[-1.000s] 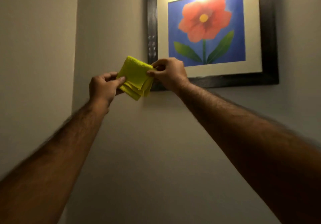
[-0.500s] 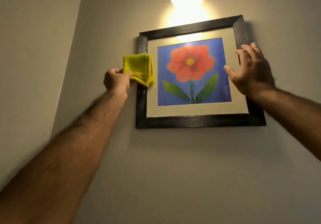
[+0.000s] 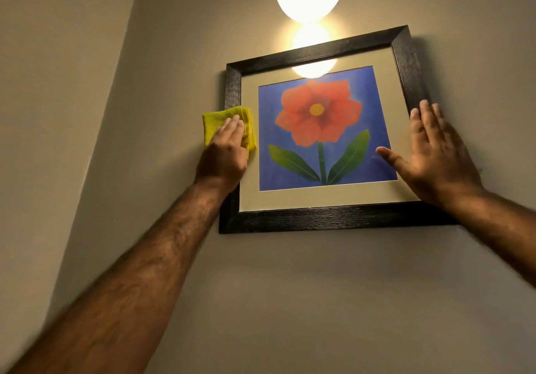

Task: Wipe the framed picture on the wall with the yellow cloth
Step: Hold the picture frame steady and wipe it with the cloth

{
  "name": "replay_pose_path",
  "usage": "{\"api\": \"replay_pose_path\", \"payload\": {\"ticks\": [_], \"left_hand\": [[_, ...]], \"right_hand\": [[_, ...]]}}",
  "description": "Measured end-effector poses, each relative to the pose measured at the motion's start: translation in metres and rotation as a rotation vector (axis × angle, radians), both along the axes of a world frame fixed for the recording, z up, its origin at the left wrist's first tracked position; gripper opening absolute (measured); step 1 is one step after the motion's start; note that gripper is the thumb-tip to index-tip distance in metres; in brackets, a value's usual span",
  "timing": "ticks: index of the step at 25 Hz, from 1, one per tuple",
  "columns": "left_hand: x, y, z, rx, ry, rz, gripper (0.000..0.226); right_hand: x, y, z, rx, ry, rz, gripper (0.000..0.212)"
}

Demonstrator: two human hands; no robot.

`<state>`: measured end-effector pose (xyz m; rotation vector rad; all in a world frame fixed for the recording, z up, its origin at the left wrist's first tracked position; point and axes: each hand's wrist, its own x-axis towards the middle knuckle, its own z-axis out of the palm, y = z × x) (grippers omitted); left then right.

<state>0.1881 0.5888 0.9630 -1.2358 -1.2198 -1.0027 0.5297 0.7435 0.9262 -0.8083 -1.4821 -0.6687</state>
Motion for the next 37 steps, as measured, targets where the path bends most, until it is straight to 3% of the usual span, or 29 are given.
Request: {"api": "replay_pose_path", "payload": {"ticks": [6, 11, 18, 22, 31, 34, 37], "left_hand": [[-0.008, 0.018, -0.038, -0.04, -0.033, 0.038, 0.098], [-0.013, 0.023, -0.075, -0.066, -0.021, 0.085, 0.101], [0.004, 0.007, 0.056, -0.112, -0.126, 0.02, 0.121], [-0.009, 0.008, 0.041, -0.127, -0.09, 0.007, 0.118], [-0.015, 0.004, -0.166, -0.148, -0.013, 0.044, 0.092], [-0.017, 0.002, -0.141, -0.136, 0.008, 0.074, 0.096], [-0.017, 0.002, -0.067, -0.124, -0.013, 0.075, 0.103]], "right_hand": [[-0.002, 0.016, -0.01, 0.099, -0.037, -0.063, 0.108], [-0.004, 0.016, -0.008, 0.106, -0.044, -0.058, 0.109], [-0.004, 0.024, -0.006, 0.14, -0.016, -0.074, 0.11], [-0.003, 0.024, -0.005, 0.127, -0.021, -0.075, 0.11], [-0.004, 0.015, -0.01, 0.101, -0.03, -0.036, 0.108], [-0.004, 0.013, -0.01, 0.104, -0.034, -0.037, 0.108], [-0.004, 0.014, -0.009, 0.106, -0.031, -0.034, 0.108]]}}
